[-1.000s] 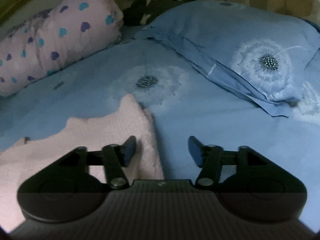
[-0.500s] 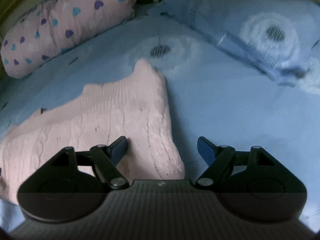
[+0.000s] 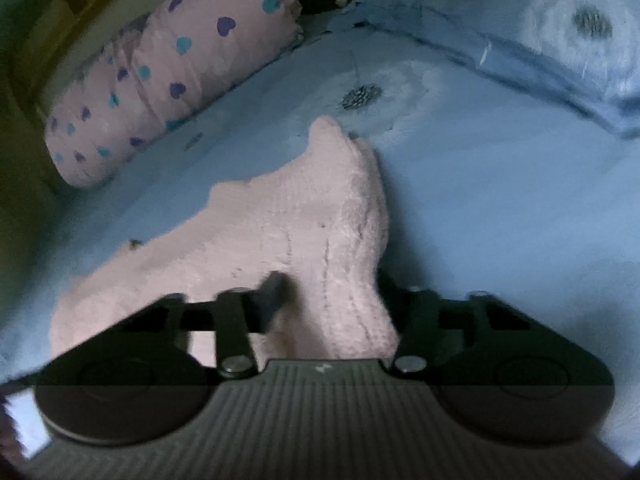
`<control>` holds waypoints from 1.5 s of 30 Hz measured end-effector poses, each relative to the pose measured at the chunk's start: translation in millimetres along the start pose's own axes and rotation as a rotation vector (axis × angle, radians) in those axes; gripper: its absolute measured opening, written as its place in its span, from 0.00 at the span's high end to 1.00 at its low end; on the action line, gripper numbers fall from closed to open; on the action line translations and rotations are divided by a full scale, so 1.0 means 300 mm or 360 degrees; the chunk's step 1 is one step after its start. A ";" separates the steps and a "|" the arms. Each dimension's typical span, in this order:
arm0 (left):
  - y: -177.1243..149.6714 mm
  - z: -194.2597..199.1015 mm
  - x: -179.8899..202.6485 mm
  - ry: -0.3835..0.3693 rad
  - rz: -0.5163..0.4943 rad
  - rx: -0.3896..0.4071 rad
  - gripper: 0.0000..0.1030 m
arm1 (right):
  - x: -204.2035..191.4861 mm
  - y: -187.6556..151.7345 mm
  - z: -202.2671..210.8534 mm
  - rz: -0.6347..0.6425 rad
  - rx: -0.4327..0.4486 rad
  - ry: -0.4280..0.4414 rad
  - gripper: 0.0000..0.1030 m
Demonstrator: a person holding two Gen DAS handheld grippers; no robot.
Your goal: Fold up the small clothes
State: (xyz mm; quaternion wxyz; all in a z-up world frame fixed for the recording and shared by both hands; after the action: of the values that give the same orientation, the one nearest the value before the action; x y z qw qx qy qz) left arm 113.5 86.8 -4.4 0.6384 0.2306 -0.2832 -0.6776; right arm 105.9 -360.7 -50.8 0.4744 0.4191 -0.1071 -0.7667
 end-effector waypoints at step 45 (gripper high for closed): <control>0.041 0.079 -0.087 -0.0028 0.0152 0.0051 0.57 | -0.685 -0.050 0.137 0.0377 0.0254 0.0200 0.78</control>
State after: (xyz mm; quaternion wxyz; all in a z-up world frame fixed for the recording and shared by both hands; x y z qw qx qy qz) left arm 108.6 114.6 19.9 0.6636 0.2210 -0.3102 -0.6438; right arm 106.7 -194.6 77.7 0.5325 0.4870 -0.1864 -0.6667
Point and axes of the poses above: each gripper's, at about its wrist camera, not at the fingertips, and z roughly against the way its jaws point, x to its right, y to its top, the point moved 3 cm from there along -z, roughly the way its jaws point, and after that the axes turned 4 degrees about -z, right-handed, at the moved point
